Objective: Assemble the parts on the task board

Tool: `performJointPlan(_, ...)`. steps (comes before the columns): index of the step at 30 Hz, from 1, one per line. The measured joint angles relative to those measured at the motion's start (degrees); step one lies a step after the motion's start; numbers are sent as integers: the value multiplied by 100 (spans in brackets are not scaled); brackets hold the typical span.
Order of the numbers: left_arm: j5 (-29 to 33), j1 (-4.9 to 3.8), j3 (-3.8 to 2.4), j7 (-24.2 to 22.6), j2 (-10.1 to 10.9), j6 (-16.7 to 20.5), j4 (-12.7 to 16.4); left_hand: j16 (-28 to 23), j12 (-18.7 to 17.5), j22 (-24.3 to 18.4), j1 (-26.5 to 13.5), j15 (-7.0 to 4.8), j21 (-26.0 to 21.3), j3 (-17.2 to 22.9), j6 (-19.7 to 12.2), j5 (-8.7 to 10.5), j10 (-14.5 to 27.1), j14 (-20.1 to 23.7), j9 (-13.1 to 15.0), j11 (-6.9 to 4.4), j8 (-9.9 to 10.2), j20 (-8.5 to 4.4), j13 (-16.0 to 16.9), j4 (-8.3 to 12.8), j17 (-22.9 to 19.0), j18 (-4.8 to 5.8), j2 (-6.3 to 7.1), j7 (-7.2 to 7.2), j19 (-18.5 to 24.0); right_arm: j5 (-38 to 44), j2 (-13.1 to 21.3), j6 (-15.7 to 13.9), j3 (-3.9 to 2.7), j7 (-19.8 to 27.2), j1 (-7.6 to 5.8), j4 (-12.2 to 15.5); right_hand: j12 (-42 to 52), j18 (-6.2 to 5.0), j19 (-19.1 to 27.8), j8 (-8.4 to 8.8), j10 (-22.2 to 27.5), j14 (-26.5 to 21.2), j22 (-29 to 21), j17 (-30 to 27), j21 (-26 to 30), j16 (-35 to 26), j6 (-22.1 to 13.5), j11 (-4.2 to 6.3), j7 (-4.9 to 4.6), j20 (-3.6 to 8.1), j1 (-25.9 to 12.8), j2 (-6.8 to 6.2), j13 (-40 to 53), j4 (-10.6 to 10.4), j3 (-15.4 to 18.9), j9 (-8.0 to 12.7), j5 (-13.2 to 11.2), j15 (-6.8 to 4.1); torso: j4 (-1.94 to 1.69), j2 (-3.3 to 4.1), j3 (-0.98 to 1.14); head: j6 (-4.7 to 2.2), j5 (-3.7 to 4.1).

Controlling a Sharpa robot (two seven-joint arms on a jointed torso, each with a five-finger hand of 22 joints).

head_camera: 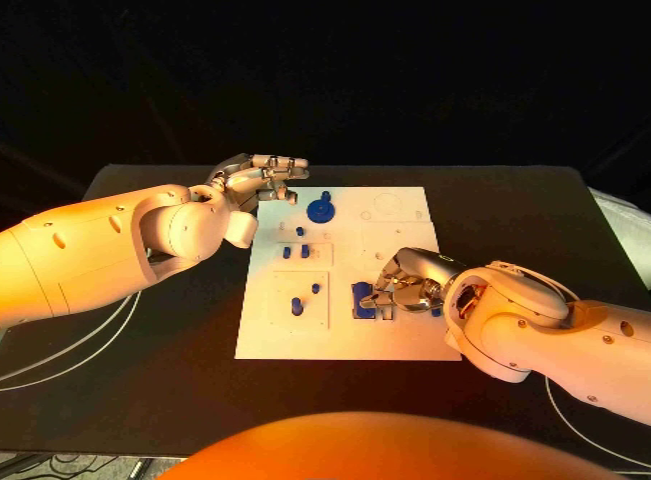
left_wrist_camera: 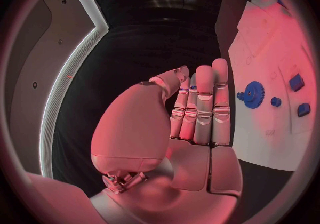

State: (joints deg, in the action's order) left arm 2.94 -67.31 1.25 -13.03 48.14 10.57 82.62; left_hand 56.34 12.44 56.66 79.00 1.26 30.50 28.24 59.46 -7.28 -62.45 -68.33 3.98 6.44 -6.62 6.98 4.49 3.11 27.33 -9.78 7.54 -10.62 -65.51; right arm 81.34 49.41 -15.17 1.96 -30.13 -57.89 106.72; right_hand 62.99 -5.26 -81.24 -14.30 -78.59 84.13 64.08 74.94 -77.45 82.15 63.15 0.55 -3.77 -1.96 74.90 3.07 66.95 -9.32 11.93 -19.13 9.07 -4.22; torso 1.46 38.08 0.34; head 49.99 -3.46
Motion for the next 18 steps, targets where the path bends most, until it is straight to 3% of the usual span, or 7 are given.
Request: performJointPlan(18, -11, 1, 0, 26, 1, -12, -2, 0, 0, 1, 0, 19, 0, 0, 0, 0, 0, 19, 0, 0, -22, 0, 0, 0, -5, 0, 0, 0, 0, 46, -56, 22, 2, 57, 1, -65, 0, 0, 0, -9, -30, -21, 29, -1, -24, 0, 20, 10, 20, 0, 166, 120, 48, 112, -81, -22, -20, -20, 5, 0, 2, 2, 4)
